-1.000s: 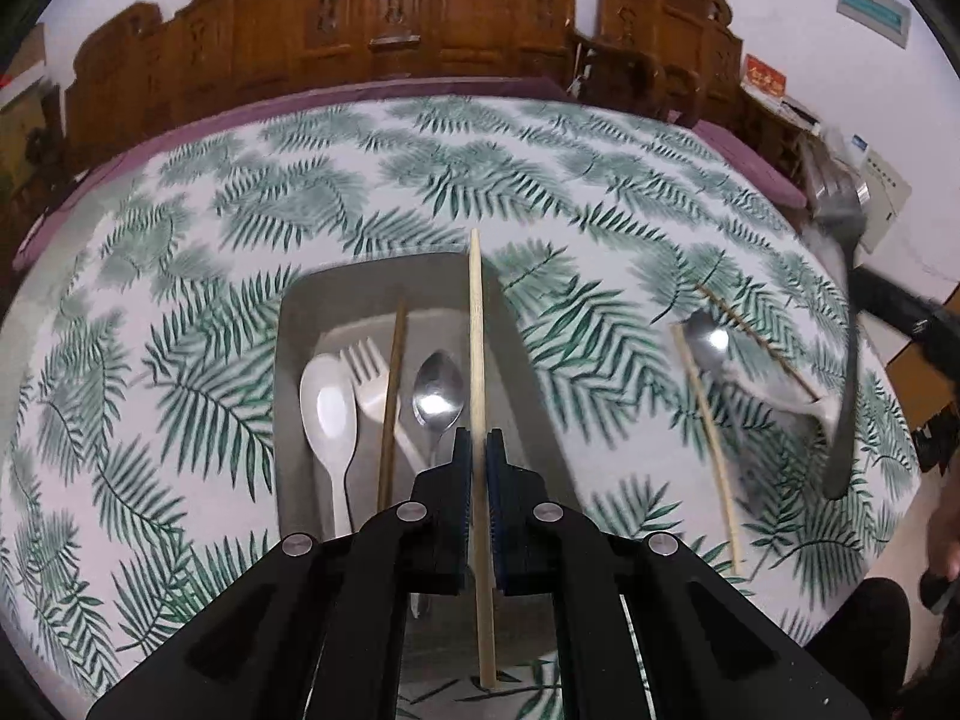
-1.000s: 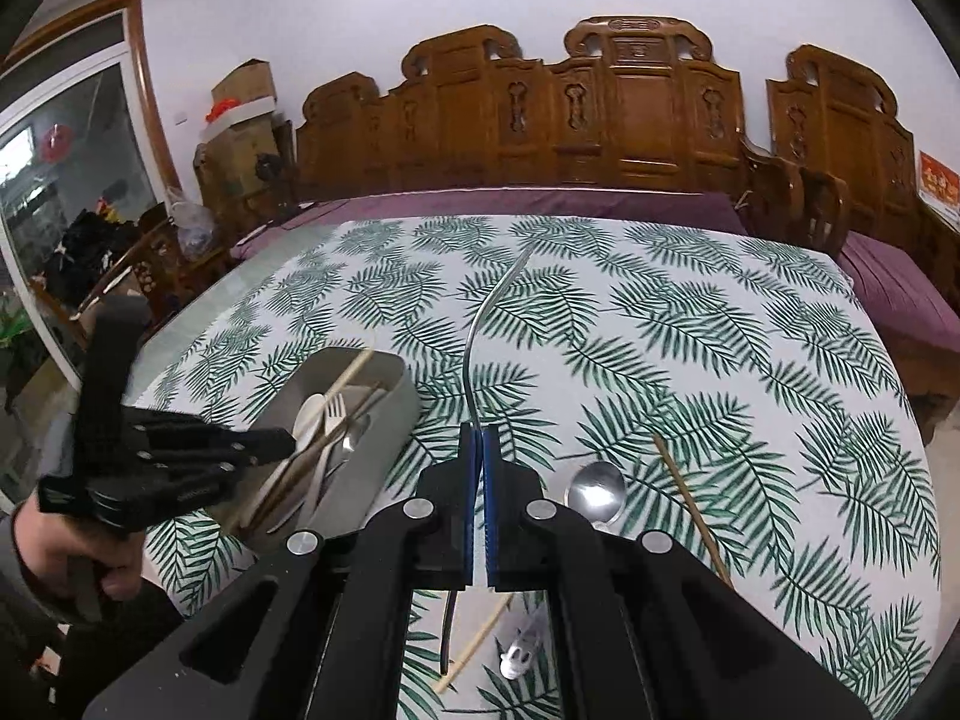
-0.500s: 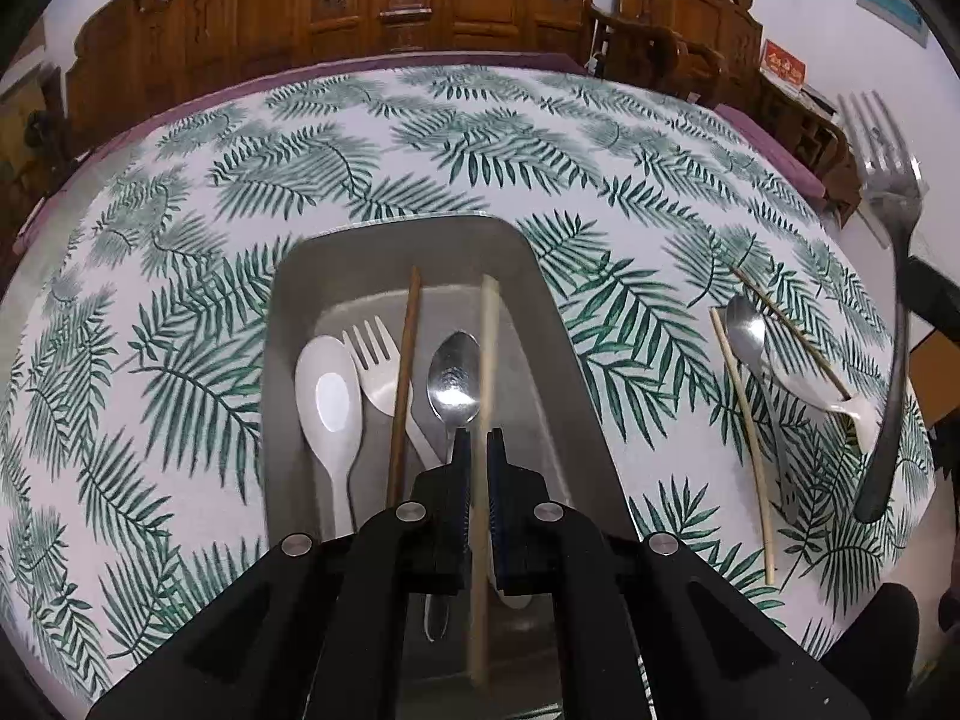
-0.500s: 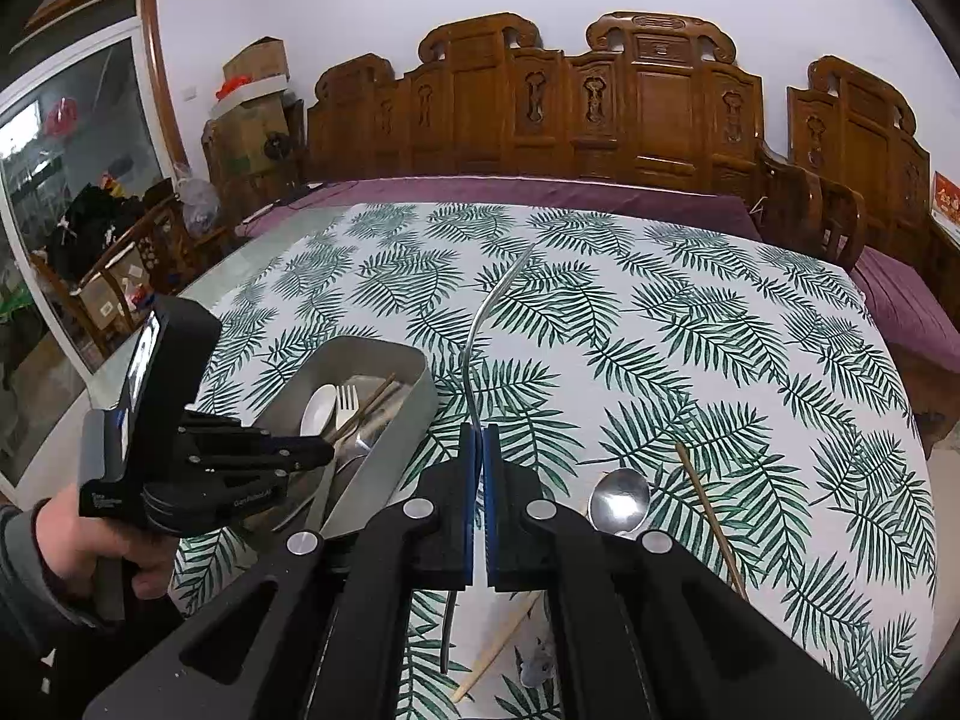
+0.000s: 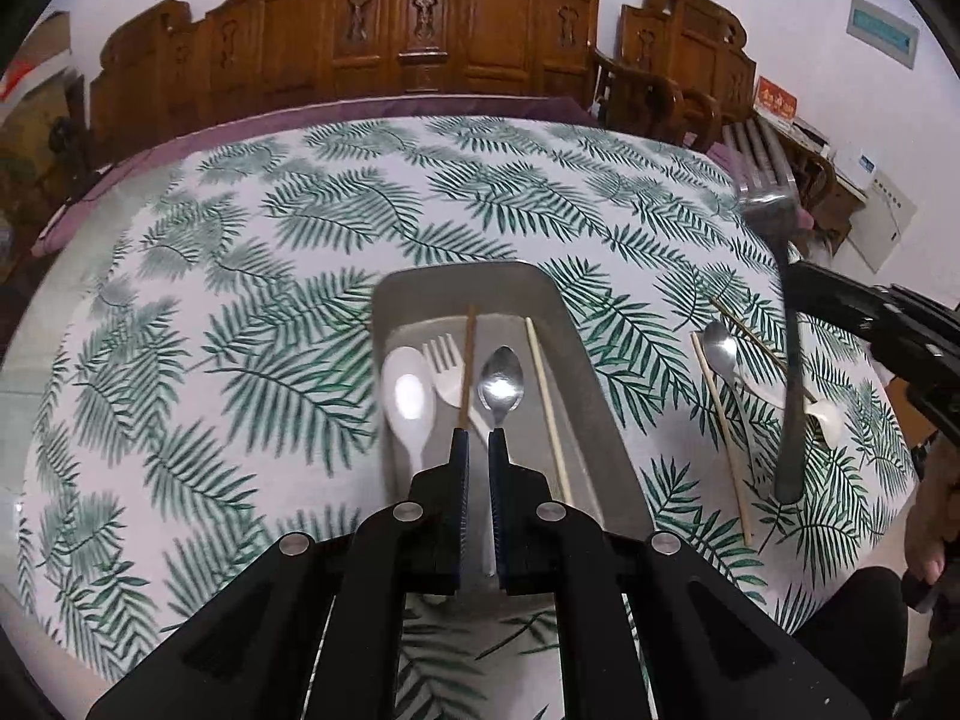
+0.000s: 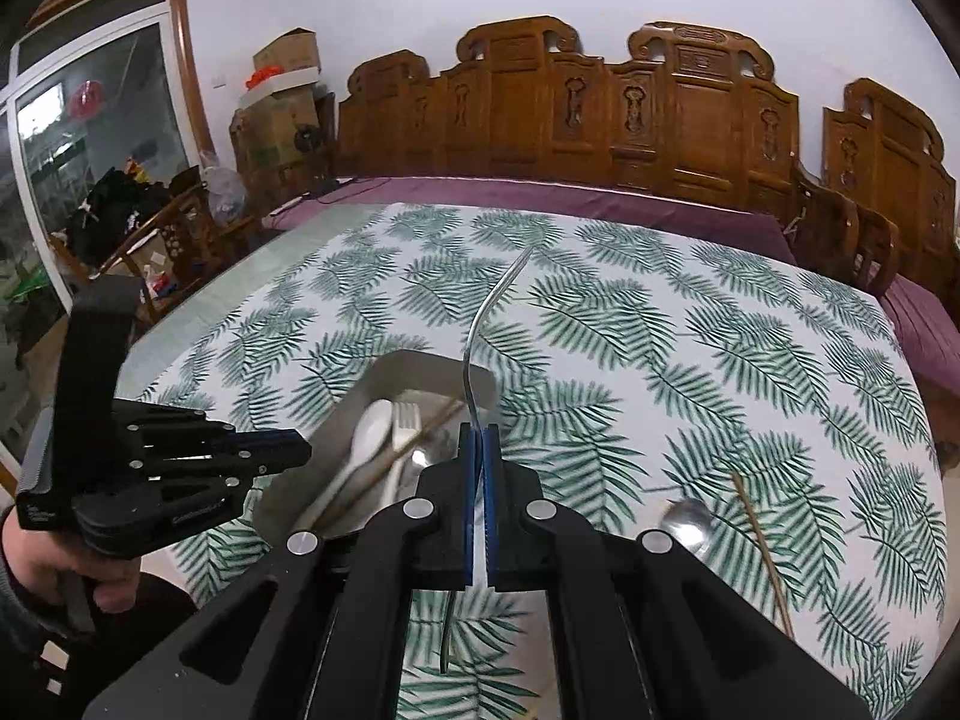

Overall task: Organize utensils
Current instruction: 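Carry the chopstick into the tray and open the left tool while the right tool carries the fork, then lower the steel fork into the grey tray and open the right tool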

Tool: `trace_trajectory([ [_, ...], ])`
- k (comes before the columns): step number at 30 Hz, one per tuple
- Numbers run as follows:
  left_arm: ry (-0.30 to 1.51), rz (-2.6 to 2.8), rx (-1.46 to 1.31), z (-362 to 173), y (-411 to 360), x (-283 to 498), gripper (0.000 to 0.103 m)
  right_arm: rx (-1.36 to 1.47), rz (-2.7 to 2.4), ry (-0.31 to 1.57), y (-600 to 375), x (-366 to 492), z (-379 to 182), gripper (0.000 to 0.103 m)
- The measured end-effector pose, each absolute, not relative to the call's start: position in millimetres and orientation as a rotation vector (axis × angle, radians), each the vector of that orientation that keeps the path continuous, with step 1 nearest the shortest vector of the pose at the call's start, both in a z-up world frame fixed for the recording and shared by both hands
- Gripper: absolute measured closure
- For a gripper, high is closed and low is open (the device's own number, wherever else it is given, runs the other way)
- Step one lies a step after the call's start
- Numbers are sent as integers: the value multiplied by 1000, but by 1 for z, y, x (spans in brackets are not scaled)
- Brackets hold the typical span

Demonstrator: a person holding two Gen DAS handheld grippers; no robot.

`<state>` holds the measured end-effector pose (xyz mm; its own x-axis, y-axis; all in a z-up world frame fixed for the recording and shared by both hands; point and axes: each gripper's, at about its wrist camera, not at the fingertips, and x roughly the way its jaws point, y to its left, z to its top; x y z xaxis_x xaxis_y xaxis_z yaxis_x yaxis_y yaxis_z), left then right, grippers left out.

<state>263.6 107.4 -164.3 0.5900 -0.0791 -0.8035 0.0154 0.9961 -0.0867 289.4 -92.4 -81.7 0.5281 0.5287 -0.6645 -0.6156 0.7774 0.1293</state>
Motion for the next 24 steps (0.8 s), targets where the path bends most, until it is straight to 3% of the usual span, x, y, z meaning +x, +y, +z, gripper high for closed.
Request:
trace_trajectory([
  [8,903,-32,-75,-144,131,244,97,-133,734,755,-54,291,-79,100],
  [10,894,-22,-76,-140,137,239,86,-131,746,761,-46,292,-81,100],
  [14,884,-6,-76,-136,148,230,78,-133,761,788,-27,296,-91,100],
  [21,885,21,-87,-133,166,223,50,-156,761,846,-3,304,-116,100],
  [24,881,32,-90,-134,171,221,46,-163,757,877,4,309,-129,100],
])
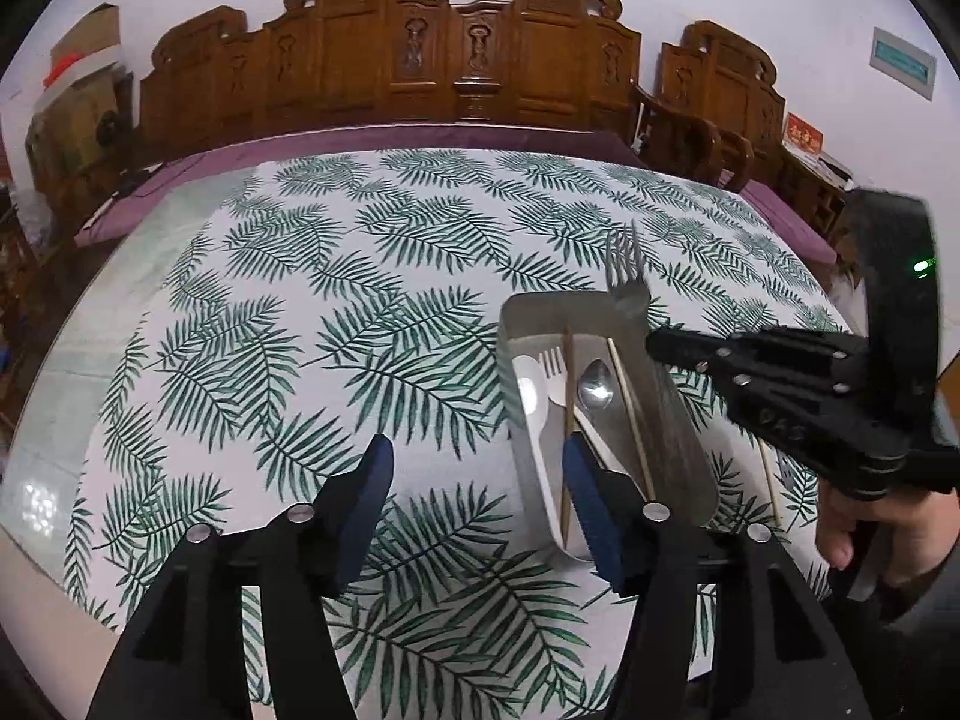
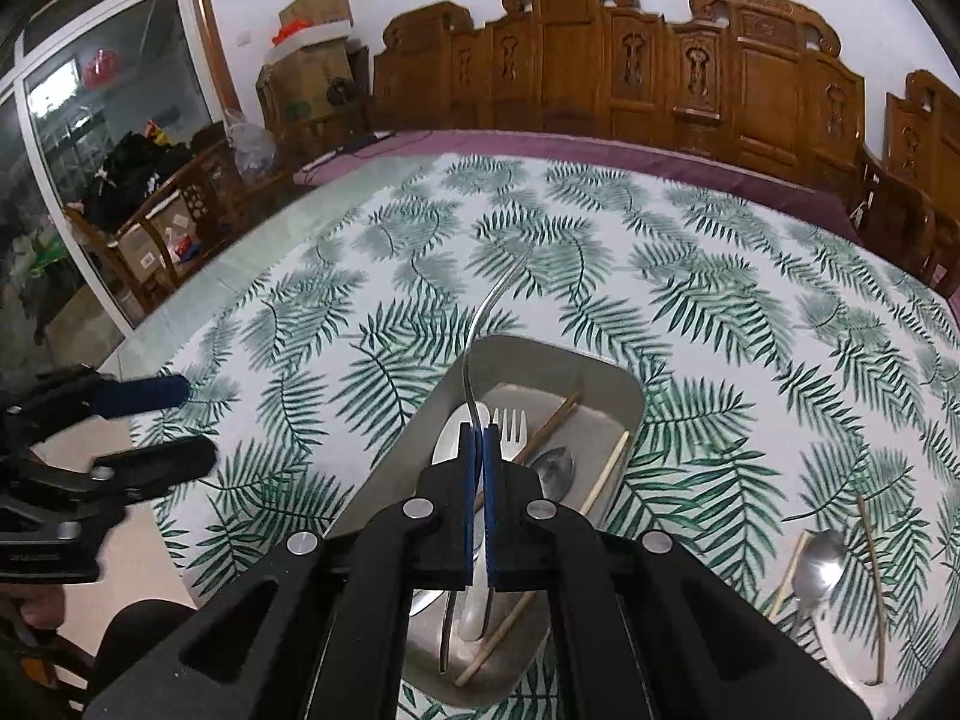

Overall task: Organize utensils
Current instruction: 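Lower the steel fork into the grey tray and open the right tool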

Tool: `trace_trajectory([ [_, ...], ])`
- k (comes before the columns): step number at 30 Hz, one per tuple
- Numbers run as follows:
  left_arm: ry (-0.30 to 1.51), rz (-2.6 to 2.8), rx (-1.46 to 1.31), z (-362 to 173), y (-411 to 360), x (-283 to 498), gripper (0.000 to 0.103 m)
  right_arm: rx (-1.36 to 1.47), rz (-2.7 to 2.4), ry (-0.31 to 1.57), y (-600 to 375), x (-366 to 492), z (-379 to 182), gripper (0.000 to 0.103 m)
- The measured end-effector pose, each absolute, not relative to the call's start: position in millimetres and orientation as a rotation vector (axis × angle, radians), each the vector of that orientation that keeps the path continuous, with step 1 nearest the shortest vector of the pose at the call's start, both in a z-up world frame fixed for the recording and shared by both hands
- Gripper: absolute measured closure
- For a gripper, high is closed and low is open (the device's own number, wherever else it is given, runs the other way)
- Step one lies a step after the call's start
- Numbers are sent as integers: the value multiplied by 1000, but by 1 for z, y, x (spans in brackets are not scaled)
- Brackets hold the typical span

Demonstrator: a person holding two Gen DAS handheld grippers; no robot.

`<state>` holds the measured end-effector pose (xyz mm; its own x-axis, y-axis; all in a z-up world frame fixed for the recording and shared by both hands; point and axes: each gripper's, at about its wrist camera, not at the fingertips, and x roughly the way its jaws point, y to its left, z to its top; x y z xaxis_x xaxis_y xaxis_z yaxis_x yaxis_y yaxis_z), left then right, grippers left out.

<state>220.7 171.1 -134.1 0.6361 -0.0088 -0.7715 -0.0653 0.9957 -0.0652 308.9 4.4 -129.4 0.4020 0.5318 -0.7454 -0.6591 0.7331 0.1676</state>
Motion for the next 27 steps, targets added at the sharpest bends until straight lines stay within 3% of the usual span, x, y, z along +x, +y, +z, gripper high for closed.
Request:
trace_trajectory([
  [11,885,36,-89,-137,174,220,46,-99,754,1040,27,323,-175,100],
  [27,883,26,-74,-134,163,218,46,-112,741,1082,31,326,-189,99],
])
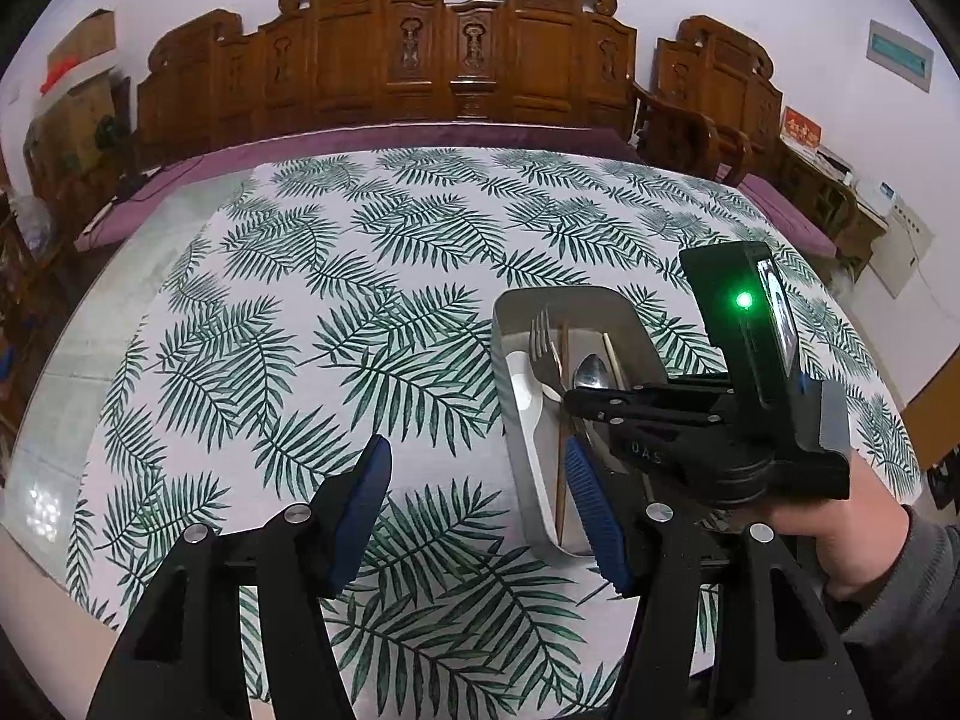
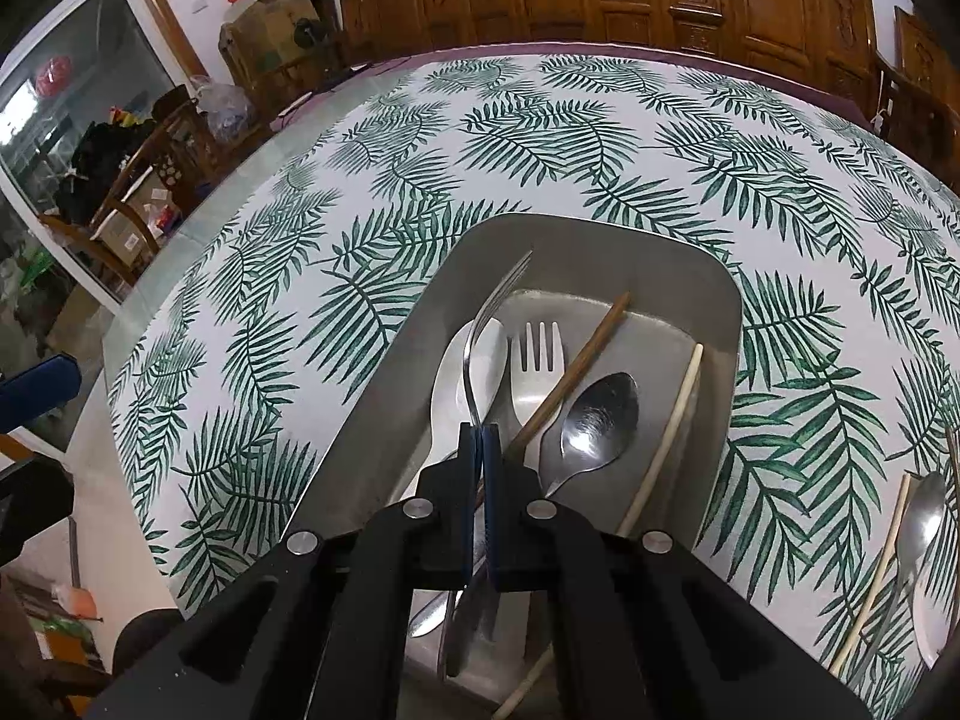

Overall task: Organize utensils
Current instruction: 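Lower the steel fork into the grey tray and open the right tool, then grasp a wooden chopstick with the left tool while the right tool grasps another chopstick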

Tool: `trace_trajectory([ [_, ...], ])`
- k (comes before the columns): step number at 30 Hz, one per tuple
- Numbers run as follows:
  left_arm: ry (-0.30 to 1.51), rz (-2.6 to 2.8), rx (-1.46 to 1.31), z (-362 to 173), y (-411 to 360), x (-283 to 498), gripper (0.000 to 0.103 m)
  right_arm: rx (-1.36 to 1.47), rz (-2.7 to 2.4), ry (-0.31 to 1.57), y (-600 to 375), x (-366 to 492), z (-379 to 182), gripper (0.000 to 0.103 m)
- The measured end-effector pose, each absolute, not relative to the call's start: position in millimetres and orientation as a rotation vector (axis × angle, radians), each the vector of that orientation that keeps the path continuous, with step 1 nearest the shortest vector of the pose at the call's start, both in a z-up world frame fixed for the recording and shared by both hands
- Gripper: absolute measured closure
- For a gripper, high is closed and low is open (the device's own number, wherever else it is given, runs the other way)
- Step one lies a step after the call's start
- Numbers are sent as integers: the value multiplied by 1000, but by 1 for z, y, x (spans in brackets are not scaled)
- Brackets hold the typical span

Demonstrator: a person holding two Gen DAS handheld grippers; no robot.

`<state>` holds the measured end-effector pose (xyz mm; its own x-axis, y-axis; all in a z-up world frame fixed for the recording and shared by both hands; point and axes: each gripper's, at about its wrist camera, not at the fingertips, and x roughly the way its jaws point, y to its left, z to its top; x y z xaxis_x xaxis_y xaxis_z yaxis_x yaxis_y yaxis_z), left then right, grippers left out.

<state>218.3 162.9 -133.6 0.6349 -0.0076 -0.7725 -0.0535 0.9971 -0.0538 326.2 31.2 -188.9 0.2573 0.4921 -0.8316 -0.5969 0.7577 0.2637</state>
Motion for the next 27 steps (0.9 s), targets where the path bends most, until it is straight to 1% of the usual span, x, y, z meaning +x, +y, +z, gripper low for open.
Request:
trace_trajectory([
  [6,876,17,-67,-131,153,217,46,-64,748,1034,11,325,-173,98],
  [12,865,-13,-60,-127,133,218,46,-45,740,958,-31,319,-144,97],
  [21,843,-88,-30,-119,80,216,46,-69,656,879,-133,308,-113,97],
  [27,835,-147,-13,-122,43,217,46,-68,574,871,-198,304,-114,97],
])
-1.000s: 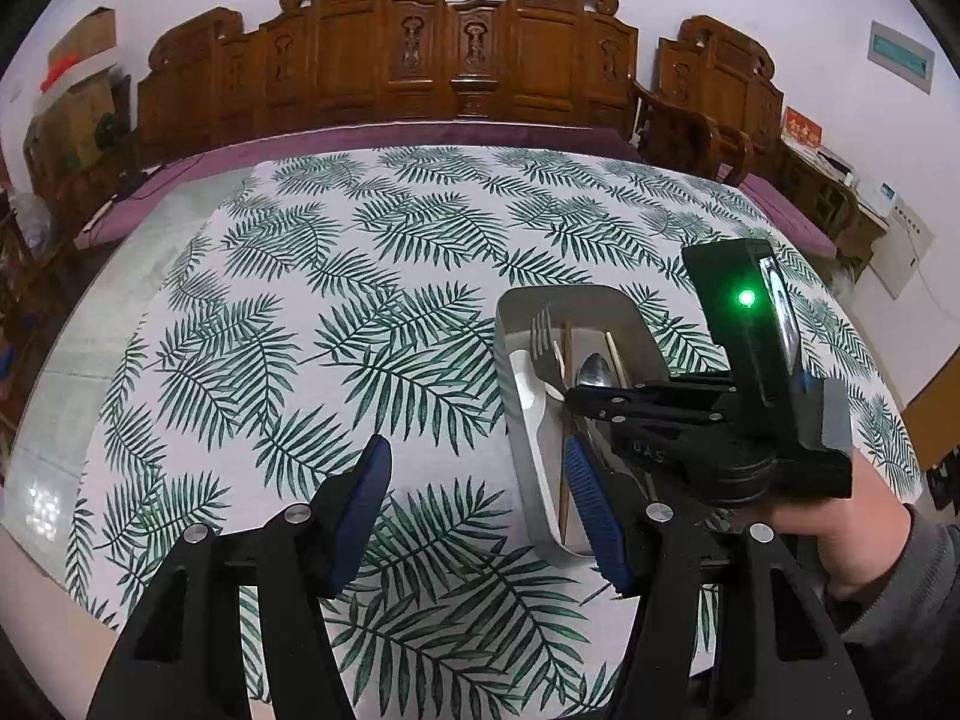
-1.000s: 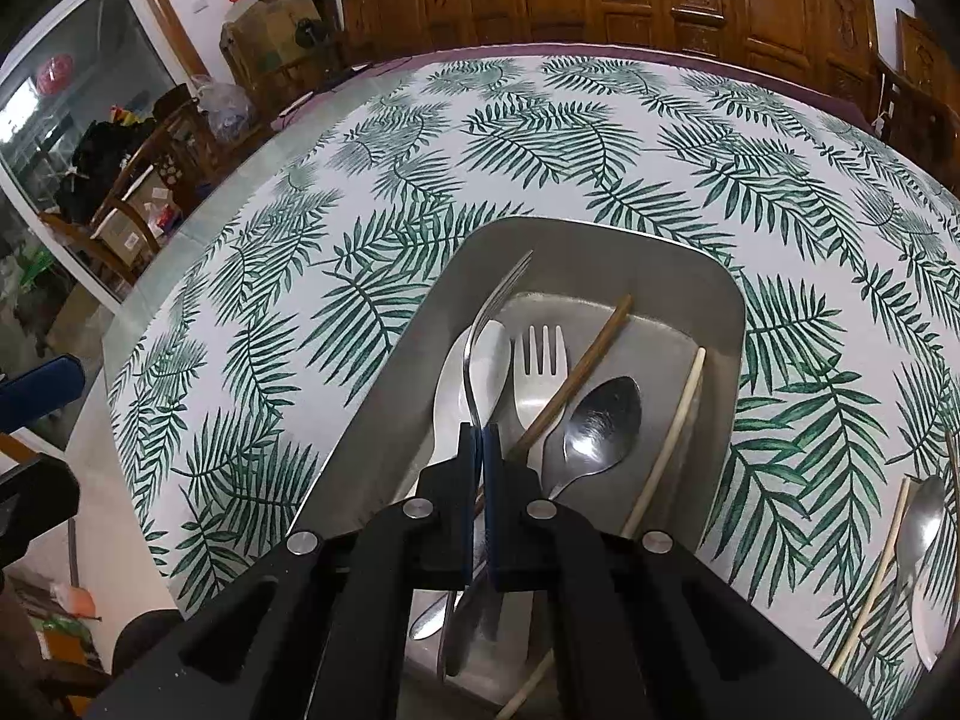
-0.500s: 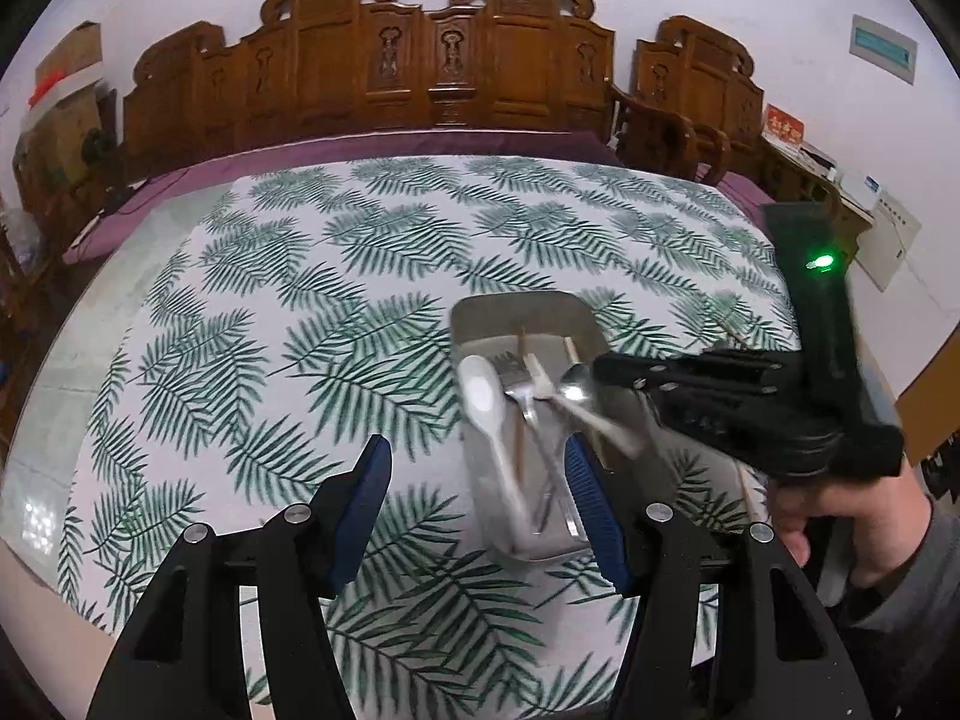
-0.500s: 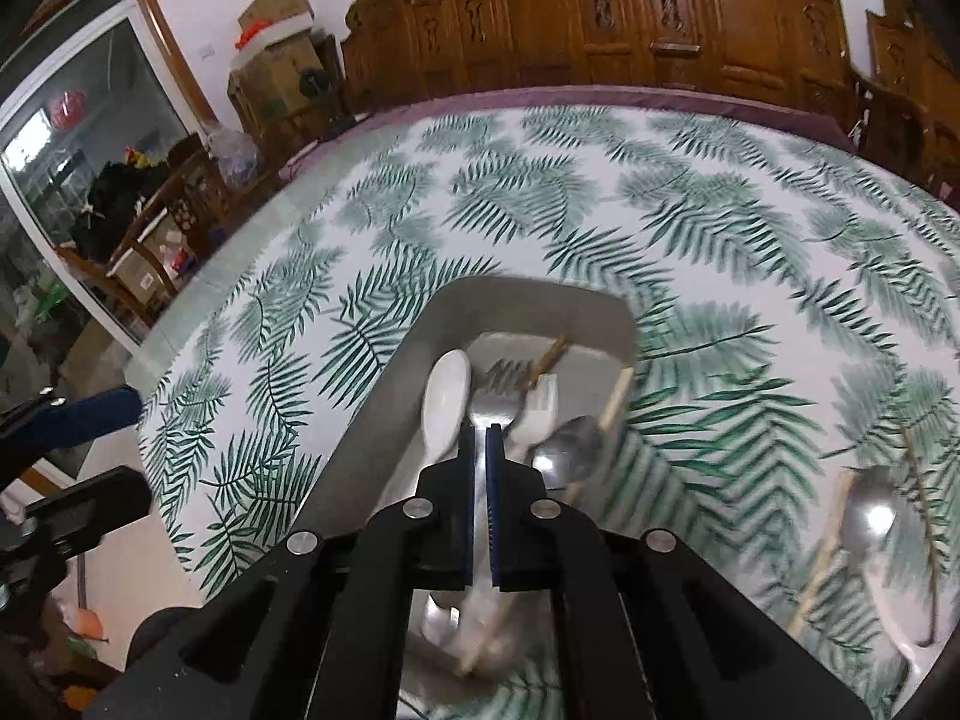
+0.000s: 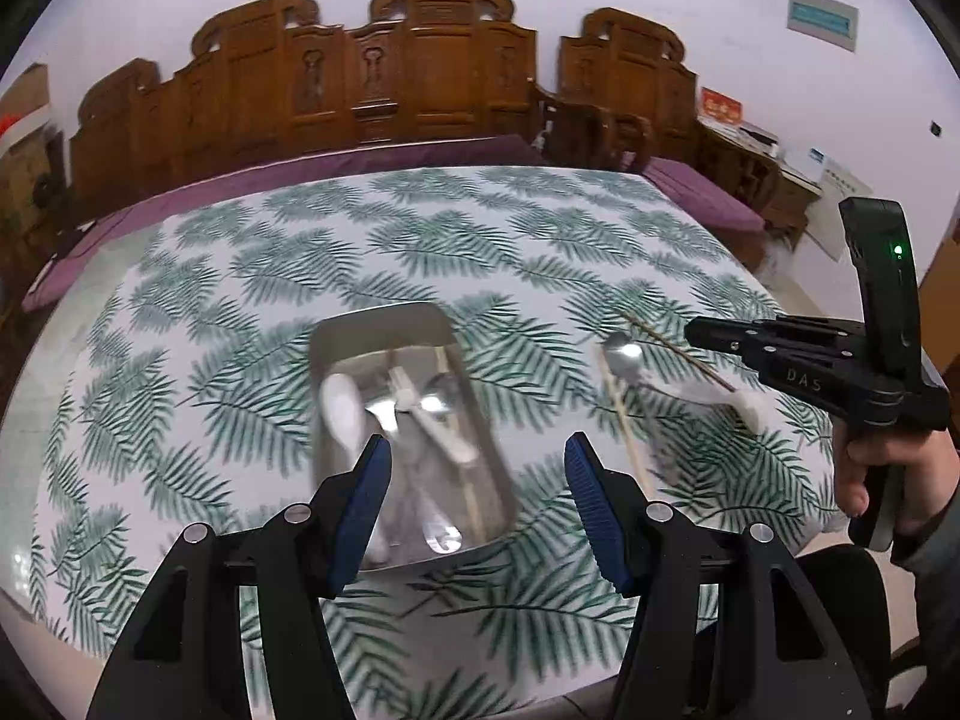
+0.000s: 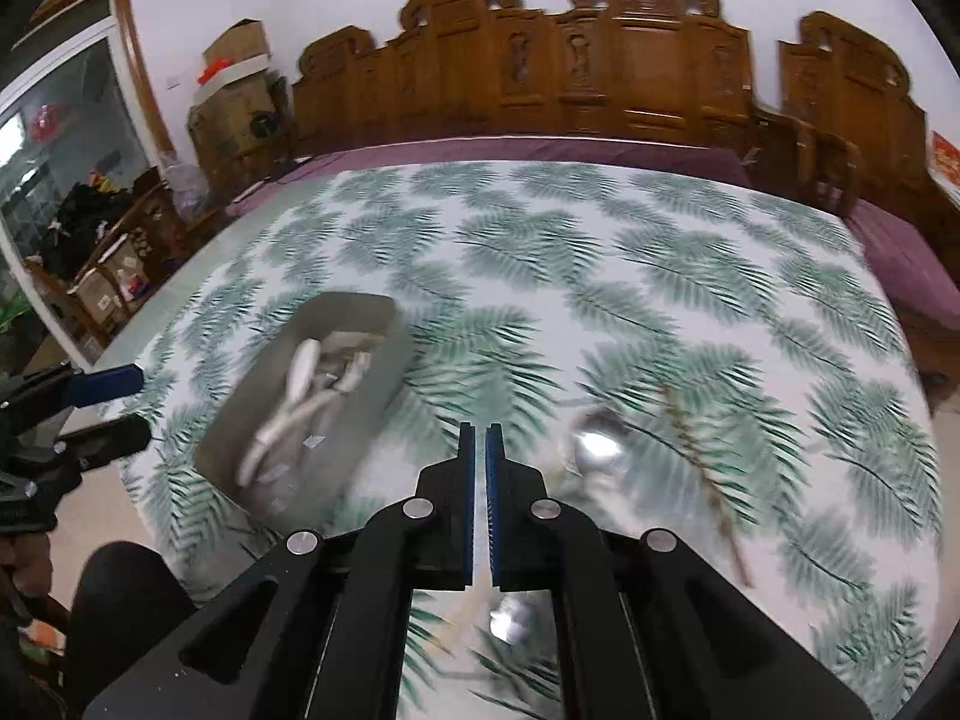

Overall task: Organize utensils
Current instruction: 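Grasp a wooden chopstick with the left tool while the right tool grasps another chopstick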

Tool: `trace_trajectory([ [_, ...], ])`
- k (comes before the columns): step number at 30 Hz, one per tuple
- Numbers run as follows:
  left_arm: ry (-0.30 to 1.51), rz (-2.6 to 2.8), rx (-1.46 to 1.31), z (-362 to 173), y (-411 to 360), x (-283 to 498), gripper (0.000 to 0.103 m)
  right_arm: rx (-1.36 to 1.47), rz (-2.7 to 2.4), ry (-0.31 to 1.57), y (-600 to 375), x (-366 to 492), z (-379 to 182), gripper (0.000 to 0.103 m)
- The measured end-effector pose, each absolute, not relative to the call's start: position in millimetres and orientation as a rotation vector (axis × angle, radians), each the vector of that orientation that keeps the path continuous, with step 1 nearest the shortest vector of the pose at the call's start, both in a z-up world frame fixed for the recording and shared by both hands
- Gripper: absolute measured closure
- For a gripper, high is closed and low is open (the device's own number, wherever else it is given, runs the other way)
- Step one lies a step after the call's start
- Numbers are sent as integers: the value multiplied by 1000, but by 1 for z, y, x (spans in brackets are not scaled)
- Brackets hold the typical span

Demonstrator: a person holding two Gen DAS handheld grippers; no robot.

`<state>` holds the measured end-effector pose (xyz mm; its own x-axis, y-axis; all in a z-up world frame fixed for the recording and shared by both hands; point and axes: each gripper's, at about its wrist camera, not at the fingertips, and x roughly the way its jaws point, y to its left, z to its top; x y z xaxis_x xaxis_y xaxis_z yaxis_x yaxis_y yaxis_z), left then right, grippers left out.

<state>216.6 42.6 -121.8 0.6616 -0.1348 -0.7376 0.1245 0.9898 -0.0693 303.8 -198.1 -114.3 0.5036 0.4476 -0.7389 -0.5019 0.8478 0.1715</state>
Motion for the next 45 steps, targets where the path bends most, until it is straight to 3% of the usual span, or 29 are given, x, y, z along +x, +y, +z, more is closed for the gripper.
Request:
trace_trajectory([
  [11,897,-225,20,-156,-12,244,46,-60,476,910,-263,322,-163,97],
  [13,909,-238,36,-164,-20,249,46,-66,460,920,-268,329,-173,85],
  [14,913,-241,39,-166,-22,250,46,-68,454,925,-270,331,-177,84],
  [25,972,-268,53,-202,-42,277,46,-146,412,974,-272,366,-210,84],
  [30,993,-290,58,-214,-55,287,56,-148,397,1009,-275,376,-221,84],
  [34,1024,-310,46,-228,-64,298,72,-159,400,1007,-274,376,-221,86],
  [39,1053,-323,61,-242,-79,308,78,-197,392,992,-275,374,-222,97],
  [45,1067,-289,98,-251,-92,315,89,-173,380,978,-283,375,-222,97],
])
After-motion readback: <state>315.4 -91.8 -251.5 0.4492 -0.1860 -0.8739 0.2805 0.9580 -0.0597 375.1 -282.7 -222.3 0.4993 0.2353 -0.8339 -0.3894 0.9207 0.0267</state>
